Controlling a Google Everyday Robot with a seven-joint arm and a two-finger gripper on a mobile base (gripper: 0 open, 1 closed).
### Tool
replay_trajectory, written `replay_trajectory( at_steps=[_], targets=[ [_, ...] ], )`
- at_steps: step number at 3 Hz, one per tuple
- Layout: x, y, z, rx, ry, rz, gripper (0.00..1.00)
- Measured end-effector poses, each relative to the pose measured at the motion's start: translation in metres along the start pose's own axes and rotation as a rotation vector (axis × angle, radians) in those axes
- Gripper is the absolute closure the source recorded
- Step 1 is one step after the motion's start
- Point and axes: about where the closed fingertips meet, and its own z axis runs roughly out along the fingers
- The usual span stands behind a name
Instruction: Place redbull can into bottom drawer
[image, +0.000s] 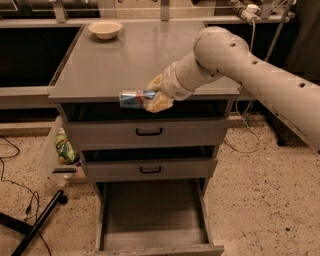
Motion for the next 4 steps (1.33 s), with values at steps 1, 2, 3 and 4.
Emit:
replay_trajectory(
  at_steps=[1, 2, 3, 4],
  targets=[
    [-0.011, 0.028, -0.028, -0.055, 0.031, 0.05, 1.0],
    [-0.02, 0.073, -0.038, -0.093, -0.002, 0.106, 1.0],
    [-0.009, 0.101, 0.002, -0.107, -0.058, 0.09, 1.0],
    [0.027, 0.116, 0.061, -0.089, -0.155, 0.098, 1.0]
  ],
)
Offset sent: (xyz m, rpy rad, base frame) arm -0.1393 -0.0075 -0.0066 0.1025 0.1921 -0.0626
